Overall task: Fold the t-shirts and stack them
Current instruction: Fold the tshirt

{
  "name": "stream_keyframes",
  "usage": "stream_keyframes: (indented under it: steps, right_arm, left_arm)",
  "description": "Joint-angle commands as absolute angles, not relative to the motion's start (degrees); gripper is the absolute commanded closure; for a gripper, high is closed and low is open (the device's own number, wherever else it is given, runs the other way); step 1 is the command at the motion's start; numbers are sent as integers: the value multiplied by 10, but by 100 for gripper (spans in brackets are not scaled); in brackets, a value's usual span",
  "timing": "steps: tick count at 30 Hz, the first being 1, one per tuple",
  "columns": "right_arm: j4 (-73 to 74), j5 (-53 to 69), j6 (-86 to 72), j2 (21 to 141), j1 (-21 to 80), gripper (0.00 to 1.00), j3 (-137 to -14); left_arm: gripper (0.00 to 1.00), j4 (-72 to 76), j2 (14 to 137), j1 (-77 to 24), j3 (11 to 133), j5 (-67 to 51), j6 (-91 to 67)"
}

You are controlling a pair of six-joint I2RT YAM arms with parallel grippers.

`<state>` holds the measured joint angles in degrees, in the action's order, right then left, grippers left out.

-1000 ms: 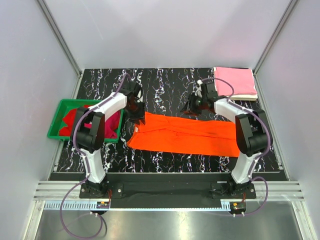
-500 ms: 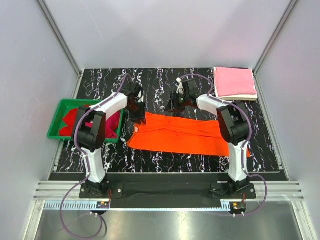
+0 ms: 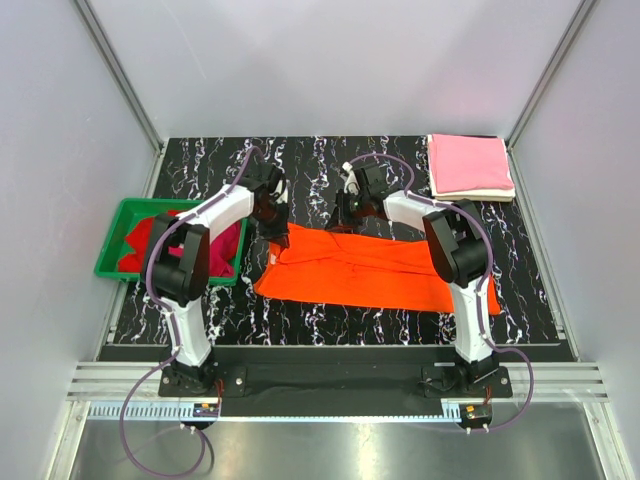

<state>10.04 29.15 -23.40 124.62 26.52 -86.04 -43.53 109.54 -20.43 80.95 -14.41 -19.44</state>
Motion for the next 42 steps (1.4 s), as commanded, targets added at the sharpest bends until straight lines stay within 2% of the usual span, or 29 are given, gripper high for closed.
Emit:
stream_keyframes:
  steps: [1, 2, 3, 26, 42]
  right_arm:
    - [98, 294, -224, 1231, 270, 92, -881]
    - [98, 294, -223, 1229, 271, 98, -881]
    - [98, 293, -224, 1223, 270, 100, -880]
    - [66, 272, -230, 1136, 270, 100, -797]
    - [65, 258, -230, 1132, 270, 100, -781]
  left_arm:
    - [100, -425, 1057, -206, 804, -160, -191]
    - [100, -425, 1056, -206, 804, -161, -192]
    - [100, -427, 1049, -206, 802, -162, -194]
    - [100, -432, 962, -236, 734, -165, -232]
    - [100, -439, 906, -246, 707, -157, -250]
